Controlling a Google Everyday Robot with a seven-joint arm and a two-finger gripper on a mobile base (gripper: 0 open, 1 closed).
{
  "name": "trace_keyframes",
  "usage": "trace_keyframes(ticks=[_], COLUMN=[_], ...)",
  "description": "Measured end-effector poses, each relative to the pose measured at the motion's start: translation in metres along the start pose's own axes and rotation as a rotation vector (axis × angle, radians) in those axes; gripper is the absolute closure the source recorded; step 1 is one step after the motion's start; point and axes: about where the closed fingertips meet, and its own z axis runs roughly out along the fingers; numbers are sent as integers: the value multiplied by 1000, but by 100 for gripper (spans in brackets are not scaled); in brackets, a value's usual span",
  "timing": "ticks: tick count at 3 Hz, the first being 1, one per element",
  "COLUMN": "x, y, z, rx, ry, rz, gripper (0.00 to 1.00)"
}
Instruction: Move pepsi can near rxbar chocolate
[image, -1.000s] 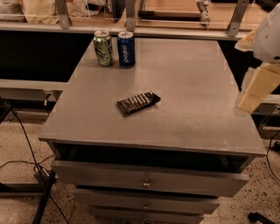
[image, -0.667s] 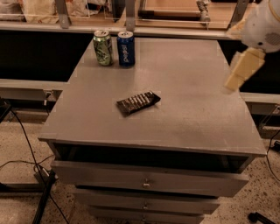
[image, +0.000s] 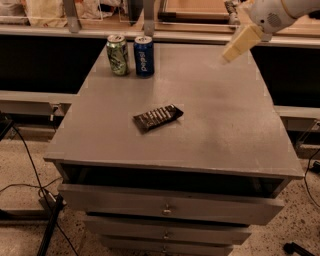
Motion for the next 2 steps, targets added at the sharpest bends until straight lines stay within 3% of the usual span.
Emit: trace_keyframes(ticks=[1,2], x=[-32,-61], y=[-24,-27], z=[25,40], rx=[42,51], ry=[-162,-300], rz=[96,235], gripper=[0,0])
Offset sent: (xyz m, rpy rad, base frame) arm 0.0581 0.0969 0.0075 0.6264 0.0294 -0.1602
